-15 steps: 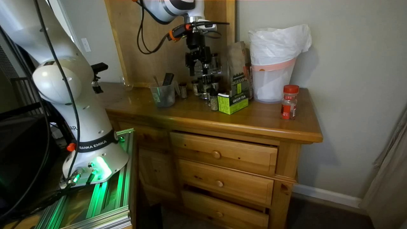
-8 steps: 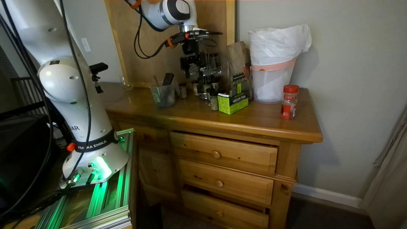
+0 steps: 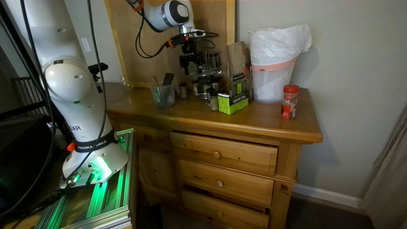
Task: Take the remote out of the cup
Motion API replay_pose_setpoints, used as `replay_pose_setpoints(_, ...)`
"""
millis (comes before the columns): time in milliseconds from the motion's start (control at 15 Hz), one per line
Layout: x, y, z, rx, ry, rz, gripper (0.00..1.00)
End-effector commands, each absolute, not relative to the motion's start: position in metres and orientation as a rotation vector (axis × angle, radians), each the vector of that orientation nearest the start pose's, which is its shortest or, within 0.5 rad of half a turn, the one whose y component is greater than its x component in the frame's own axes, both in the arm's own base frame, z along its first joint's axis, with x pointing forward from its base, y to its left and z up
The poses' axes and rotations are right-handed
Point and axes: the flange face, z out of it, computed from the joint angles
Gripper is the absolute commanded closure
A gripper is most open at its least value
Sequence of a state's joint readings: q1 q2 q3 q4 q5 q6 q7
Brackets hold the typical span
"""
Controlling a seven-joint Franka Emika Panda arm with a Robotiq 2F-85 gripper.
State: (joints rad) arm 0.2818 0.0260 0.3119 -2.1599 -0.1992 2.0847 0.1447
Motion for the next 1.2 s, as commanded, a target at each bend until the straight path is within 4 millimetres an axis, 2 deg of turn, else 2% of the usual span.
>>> replay_pose_setpoints(0, 0.428, 0.270, 0.402, -3.155, -0.942, 0.081, 0.00)
replay_pose_setpoints(133, 0.412, 0.264, 0.407, -3.107, -0.999, 0.111, 0.00)
replay_pose_setpoints(333, 0.376, 0.257, 0.415, -3.057, -1.120, 0.150, 0.00)
replay_pose_setpoints(467, 0.350, 0.253, 0.417, -3.052, -1.181, 0.171, 0.00)
replay_pose_setpoints(600, 0.331, 0.254, 0.417, -3.094, -1.246, 0.167, 0.00)
replay_pose_setpoints(667, 0.356, 0.261, 0.414, -3.079, -1.189, 0.182, 0.00)
replay_pose_setpoints(867, 0.335, 0.260, 0.416, -3.088, -1.229, 0.169, 0.00)
replay_pose_setpoints(1133, 0.347, 0.277, 0.409, -2.993, -1.158, 0.096, 0.00)
